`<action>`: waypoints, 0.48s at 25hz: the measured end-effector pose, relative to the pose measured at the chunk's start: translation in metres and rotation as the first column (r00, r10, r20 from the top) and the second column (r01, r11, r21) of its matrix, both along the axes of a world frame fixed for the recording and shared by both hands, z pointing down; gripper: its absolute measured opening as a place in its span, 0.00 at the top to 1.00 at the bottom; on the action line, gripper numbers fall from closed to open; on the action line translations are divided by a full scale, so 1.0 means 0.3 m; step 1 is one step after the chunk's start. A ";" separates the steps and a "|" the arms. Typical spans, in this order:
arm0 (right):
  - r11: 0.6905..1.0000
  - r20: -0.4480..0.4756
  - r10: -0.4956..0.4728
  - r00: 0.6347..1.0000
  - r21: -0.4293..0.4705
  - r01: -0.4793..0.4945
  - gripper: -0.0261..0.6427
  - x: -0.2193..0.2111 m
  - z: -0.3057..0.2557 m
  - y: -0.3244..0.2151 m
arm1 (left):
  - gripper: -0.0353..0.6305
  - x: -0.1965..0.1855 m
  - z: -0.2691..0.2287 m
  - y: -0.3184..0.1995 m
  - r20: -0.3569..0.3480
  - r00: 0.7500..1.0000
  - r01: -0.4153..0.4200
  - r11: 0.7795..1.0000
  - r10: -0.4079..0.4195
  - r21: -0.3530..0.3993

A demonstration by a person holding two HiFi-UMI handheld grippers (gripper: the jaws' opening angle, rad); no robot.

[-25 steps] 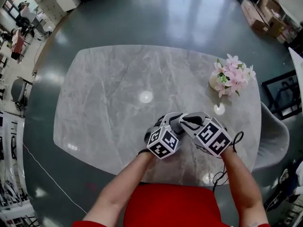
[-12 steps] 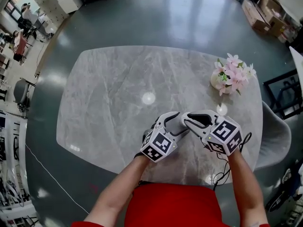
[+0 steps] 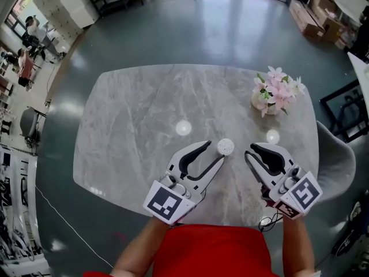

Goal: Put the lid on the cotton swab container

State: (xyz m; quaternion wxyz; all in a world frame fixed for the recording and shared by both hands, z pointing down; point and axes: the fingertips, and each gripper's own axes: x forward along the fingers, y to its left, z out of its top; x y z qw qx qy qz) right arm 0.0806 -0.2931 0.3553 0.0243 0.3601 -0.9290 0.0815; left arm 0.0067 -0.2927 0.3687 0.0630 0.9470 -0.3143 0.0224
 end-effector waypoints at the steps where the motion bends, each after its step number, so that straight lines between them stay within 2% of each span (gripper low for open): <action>1: 1.000 0.012 0.007 1.000 0.014 -0.008 0.81 0.005 -0.022 0.016 | 0.69 -0.007 -0.028 0.010 -0.005 1.000 0.009 1.000 -0.009 0.012; 5: 0.997 0.041 0.017 0.999 0.073 -0.020 0.82 0.006 -0.102 0.075 | 0.84 -0.011 -0.134 0.054 0.007 1.000 0.010 0.995 -0.011 0.098; 8: 0.991 0.076 0.052 0.996 0.122 -0.061 0.90 0.014 -0.158 0.108 | 0.91 0.000 -0.198 0.096 0.023 1.000 -0.007 0.987 0.004 0.163; 12: 0.982 0.097 0.069 0.993 0.169 -0.085 0.95 0.011 -0.210 0.153 | 0.93 0.006 -0.248 0.146 0.042 0.999 -0.020 0.976 0.011 0.216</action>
